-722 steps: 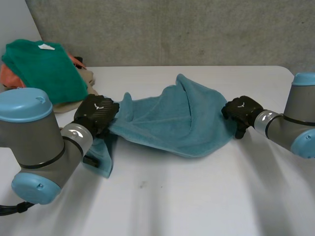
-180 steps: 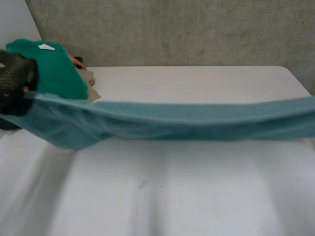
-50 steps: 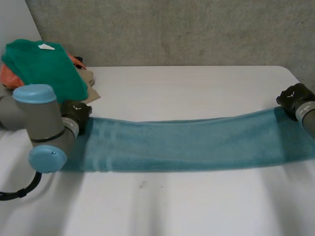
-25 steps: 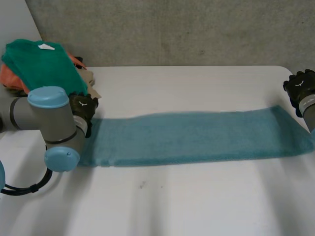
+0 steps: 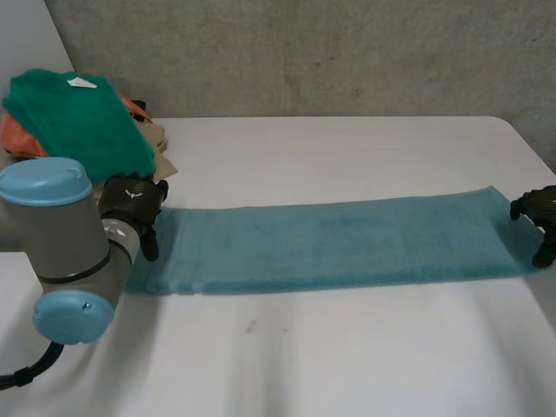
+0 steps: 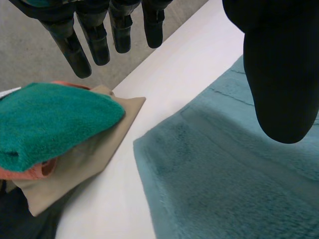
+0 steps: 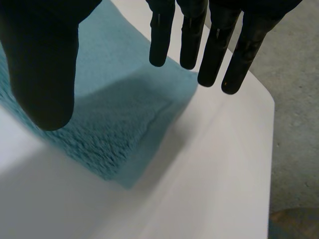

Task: Fold the laundry.

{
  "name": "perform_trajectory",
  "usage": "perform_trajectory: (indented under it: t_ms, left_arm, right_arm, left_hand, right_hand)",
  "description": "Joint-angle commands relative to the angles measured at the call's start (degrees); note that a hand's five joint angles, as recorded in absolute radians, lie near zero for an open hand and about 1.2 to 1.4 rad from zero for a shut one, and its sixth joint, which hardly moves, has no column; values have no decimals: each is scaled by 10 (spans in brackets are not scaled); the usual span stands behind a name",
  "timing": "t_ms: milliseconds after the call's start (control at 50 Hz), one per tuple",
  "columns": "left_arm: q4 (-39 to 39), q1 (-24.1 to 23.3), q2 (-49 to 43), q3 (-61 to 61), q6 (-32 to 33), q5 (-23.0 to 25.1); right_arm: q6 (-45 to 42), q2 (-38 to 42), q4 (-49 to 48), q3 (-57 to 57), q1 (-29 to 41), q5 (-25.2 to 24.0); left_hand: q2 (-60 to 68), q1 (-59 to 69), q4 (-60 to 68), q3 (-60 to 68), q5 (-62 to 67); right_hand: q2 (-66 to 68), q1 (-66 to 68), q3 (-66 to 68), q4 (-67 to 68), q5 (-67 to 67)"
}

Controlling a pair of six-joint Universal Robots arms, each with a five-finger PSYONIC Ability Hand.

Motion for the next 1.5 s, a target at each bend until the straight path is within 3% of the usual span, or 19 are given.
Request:
perform_trajectory:
  t_ms: [20, 160, 180, 220, 260, 500, 680, 820, 1000, 1300, 1360, 1500]
  left_arm:
    - [2, 0, 2, -12, -14, 0]
    - [3, -1, 2, -20, -14, -1]
    - [3, 0, 2, -21, -14, -1]
    - [4, 0, 2, -23, -14, -1]
    - [5, -1, 2, -23, -13, -1]
    - [5, 1, 30, -41, -14, -1]
    - [5, 21, 67, -71, -15, 0]
    - [6, 27, 79, -91, -17, 20]
    - [6, 23, 87, -93, -32, 21]
    - [6, 20, 107, -98, -35, 21]
    - [6, 19, 108, -98, -35, 22]
    - [7, 17, 107, -96, -36, 22]
  right_arm:
    - [-4, 22, -60, 15, -6, -4]
    - [-5, 43, -77, 17, -9, -9]
    - [-4, 47, -82, 15, -10, -10]
    - [-4, 49, -84, 14, -15, -10]
    - [-5, 55, -86, 12, -23, -11]
    - [-21, 39, -86, 6, -88, -3]
    - [-160, 36, -80, -53, -169, 20]
    - [-183, 30, -76, -61, -160, 27]
    - [-161, -61, -84, -19, 54, 18]
    - [-158, -32, -137, -28, 454, 20]
    - [-158, 0, -159, -43, 511, 29]
    - [-137, 44, -167, -73, 574, 27]
  left_hand:
    - [-17, -13, -18, -22, -29]
    - [-17, -13, -18, -22, -29]
    - [-17, -13, -18, -22, -29]
    - [-17, -13, -18, -22, -29]
    - [-17, -13, -18, -22, -29]
    - [-17, -13, -18, -22, -29]
    - [-17, -13, -18, -22, -29]
    - [-17, -13, -18, -22, -29]
    - [-17, -13, -18, -22, -29]
    - [-17, -13, -18, -22, -29]
    - [-17, -13, -18, -22, -29]
    - [-17, -13, -18, -22, -29]
  right_hand:
    - [99, 132, 93, 93, 102]
    - [180, 212, 174, 174, 182]
    - [275, 308, 269, 269, 277]
    - [324, 357, 318, 319, 327]
    - [538, 571, 532, 532, 541]
    - [539, 572, 533, 534, 542]
    - [539, 572, 533, 534, 542]
    - [539, 572, 533, 534, 542]
    - [539, 572, 533, 534, 542]
    - [539, 572, 533, 534, 542]
    - [539, 572, 533, 534, 542]
    - [539, 572, 533, 534, 542]
